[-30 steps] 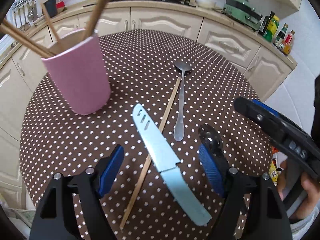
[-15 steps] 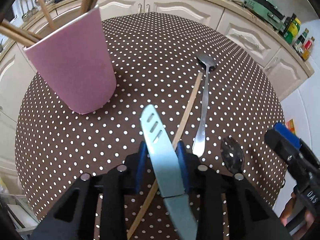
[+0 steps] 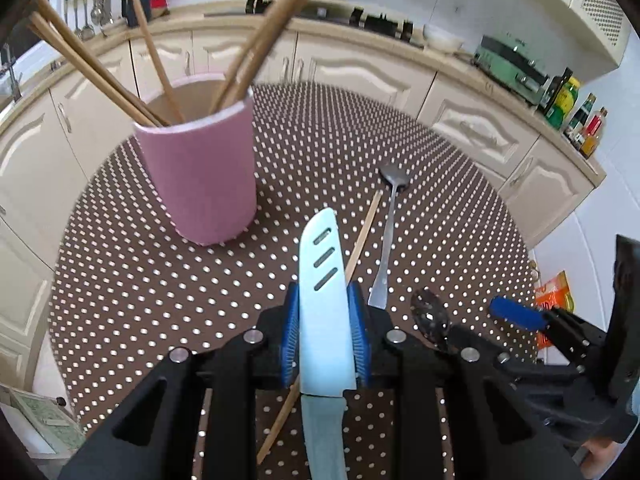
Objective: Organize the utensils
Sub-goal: 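Grasp the light blue knife with the left tool while the right tool grasps the black spork, then lift the knife and spork and carry both over the pink cup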
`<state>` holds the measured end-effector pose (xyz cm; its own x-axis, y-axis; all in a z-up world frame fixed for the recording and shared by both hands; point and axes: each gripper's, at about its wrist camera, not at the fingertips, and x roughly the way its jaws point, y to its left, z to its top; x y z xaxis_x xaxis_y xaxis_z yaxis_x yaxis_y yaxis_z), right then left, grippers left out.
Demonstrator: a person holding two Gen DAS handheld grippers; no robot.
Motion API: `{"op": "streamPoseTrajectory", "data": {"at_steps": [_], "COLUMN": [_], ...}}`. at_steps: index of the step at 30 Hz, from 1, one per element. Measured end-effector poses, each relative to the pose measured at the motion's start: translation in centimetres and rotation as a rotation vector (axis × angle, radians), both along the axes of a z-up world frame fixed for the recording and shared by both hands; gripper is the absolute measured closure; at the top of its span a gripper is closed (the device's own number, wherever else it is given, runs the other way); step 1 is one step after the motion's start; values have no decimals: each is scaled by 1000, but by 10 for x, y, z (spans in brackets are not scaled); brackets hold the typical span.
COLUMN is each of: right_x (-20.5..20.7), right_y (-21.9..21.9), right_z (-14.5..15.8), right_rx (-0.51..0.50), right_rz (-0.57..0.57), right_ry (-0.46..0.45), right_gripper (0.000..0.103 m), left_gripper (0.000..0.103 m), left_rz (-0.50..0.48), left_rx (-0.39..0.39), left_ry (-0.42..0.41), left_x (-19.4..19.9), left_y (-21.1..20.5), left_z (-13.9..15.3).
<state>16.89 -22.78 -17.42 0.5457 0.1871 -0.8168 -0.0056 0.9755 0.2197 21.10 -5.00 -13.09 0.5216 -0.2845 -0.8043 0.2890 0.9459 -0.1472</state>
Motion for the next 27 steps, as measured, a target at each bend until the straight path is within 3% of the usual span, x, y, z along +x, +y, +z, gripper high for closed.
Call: {"op": "streamPoseTrajectory", "data": {"at_steps": [5,8,10,13,18,24,27], "right_x": [0,4,8,14,20,24,22], "right_y": [24,34,40,50,51,32,29], "right_z": [-6,-9,-11,-12,-13,-3,12], "right_rx": [-37,-77,-119,-193,-174,-86,-46], "right_rz": [64,87,89,102,89,73,70], "right_ry": [88,131,146,167,146,78,1], "right_gripper": [34,53,72,77,90,91,91], "left_gripper": [79,79,79,79,79,79,79], "left_rz": [6,1,0,0,2,2,2], "left_rx": [-34,-48,-59,-77,-104,-133,-146], "left_ry": [-52,-75,-84,-100,-138,-167,-190], "left_x": [-18,-31,-30,-38,-43,-47,-49], "left_y": [15,24,25,30,30,37,39], "left_z": [17,24,25,31,37,43,48]}}
